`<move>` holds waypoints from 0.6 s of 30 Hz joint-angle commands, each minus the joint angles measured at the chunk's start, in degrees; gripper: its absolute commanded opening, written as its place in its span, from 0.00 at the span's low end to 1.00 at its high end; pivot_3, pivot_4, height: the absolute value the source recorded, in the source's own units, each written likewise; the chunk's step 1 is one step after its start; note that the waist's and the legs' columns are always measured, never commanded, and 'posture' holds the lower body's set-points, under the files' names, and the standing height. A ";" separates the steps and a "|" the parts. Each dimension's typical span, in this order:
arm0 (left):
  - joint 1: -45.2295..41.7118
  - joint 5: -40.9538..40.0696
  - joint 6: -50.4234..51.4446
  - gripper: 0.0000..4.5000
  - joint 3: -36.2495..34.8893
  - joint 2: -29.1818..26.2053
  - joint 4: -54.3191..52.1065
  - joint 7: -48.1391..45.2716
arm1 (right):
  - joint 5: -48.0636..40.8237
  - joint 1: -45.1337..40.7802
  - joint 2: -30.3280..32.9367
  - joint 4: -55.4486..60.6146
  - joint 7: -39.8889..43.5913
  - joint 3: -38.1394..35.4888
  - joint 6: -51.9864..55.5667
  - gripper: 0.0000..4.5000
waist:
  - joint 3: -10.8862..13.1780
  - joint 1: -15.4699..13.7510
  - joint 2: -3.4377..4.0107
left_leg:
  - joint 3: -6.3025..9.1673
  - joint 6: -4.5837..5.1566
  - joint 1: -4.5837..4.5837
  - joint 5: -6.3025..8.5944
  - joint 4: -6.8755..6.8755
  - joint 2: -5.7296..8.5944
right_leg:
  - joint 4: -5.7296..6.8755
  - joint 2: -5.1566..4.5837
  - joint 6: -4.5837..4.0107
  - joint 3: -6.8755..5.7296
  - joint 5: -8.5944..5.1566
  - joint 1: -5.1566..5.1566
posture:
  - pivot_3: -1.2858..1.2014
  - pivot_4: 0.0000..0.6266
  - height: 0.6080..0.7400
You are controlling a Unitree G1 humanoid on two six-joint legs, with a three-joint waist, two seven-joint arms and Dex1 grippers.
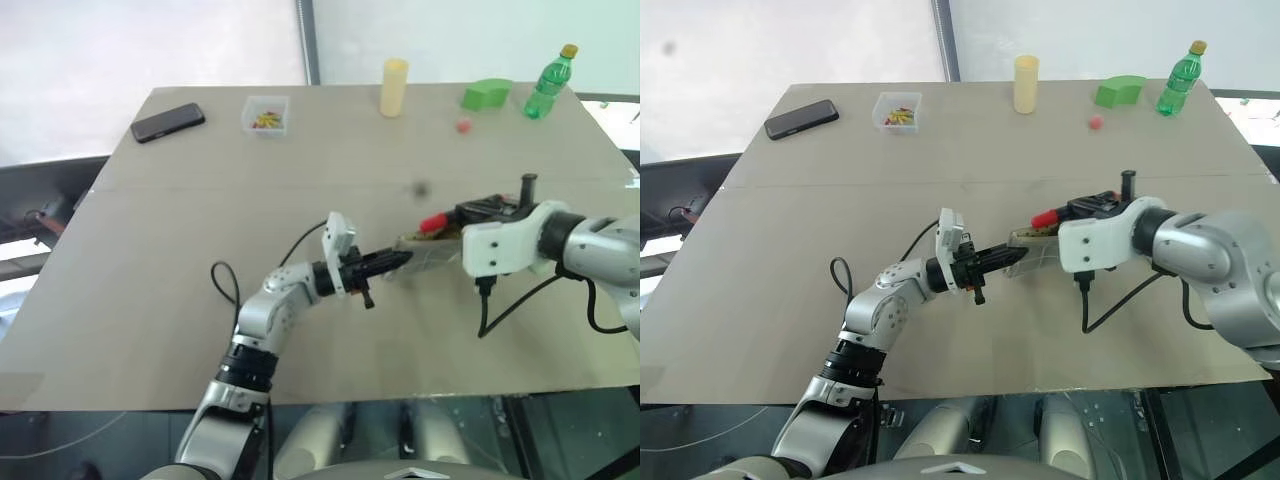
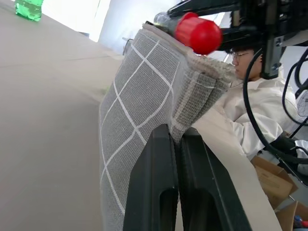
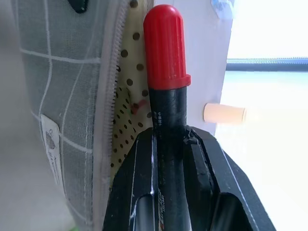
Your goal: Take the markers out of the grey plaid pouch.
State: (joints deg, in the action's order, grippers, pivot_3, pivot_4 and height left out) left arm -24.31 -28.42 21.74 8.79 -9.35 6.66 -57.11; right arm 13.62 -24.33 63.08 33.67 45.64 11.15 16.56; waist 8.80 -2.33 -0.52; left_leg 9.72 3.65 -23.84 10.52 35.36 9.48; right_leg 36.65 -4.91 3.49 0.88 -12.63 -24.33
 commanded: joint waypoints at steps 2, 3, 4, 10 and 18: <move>2.60 -0.03 -4.55 0.00 -1.54 -1.34 1.41 -3.33 | -9.23 3.28 -5.89 2.59 0.81 -20.55 19.87 0.06 | -0.01 -0.07 -0.02 | 0.03 0.01 0.01 0.00 0.02 0.00 | 0.02 0.01 -0.01 -0.02 0.00 0.01 | 0.52 0.24 1.00; 3.19 0.47 -5.89 0.00 -1.73 -1.97 1.98 -4.03 | -9.96 4.25 -6.96 2.75 0.62 -24.79 25.08 0.06 | -0.01 -0.11 -0.01 | 0.06 0.02 0.01 0.01 0.02 0.00 | 0.02 0.01 -0.01 -0.03 0.01 0.03 | 0.52 0.24 1.00; 3.52 0.98 -7.08 0.00 -1.89 -2.45 2.59 -4.46 | -10.70 4.73 -7.91 2.84 0.32 -27.80 28.91 0.06 | -0.01 -0.20 -0.02 | 0.05 0.03 0.01 0.01 0.04 0.00 | 0.03 0.01 -0.02 -0.01 0.01 0.02 | 0.52 0.24 1.00; 4.33 2.69 -13.60 0.00 -3.97 -4.34 5.40 -4.49 | -20.26 -0.12 -15.57 -7.92 -1.36 -38.80 53.66 0.06 | -0.10 0.35 0.03 | 0.02 0.25 0.15 0.15 0.06 0.00 | 0.07 0.01 -0.04 0.00 0.02 0.12 | 0.52 0.24 1.00; 6.78 1.20 -13.88 0.00 -6.04 -7.49 -0.79 -3.71 | -20.52 -0.43 -12.03 -30.79 -0.81 -25.82 44.84 0.06 | -0.13 1.45 0.09 | -0.14 0.25 0.17 0.15 0.04 -0.08 | 0.09 -0.09 -0.06 -0.09 0.10 0.10 | 0.52 0.24 1.00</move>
State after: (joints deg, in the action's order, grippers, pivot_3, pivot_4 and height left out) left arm -18.23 -26.99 7.52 3.77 -16.04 8.17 -61.07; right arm -7.12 -23.86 49.12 5.27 44.14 -15.76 64.73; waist 8.67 -0.88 -0.43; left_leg 9.56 3.86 -23.68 10.64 35.40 9.40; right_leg 36.74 -5.00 3.42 0.82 -12.52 -24.25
